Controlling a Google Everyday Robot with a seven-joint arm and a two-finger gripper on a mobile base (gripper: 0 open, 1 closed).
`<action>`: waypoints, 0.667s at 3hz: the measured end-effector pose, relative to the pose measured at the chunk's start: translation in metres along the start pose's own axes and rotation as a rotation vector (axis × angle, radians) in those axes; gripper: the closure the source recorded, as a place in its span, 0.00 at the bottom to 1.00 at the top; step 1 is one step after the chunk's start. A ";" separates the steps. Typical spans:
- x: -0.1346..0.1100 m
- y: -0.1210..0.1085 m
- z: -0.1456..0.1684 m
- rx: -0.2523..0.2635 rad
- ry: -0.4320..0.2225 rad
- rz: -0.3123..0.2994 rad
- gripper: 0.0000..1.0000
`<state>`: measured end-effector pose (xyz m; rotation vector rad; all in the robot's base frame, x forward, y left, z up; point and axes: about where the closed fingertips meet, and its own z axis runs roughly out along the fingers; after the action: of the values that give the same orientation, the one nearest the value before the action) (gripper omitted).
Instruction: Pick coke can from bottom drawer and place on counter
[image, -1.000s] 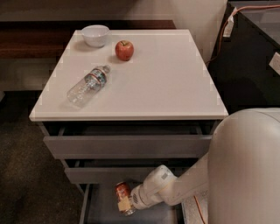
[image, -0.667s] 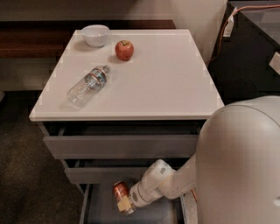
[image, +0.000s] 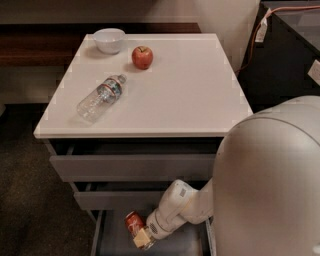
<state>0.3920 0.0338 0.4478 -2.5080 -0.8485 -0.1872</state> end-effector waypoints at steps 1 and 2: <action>0.000 -0.001 -0.001 0.000 0.002 -0.005 1.00; 0.004 -0.025 -0.025 -0.003 0.042 -0.098 1.00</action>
Offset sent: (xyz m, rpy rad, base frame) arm -0.0293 0.0190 0.0859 0.0632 -0.1978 0.1703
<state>0.3808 0.0415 0.4811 -2.4583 -0.9549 -0.2722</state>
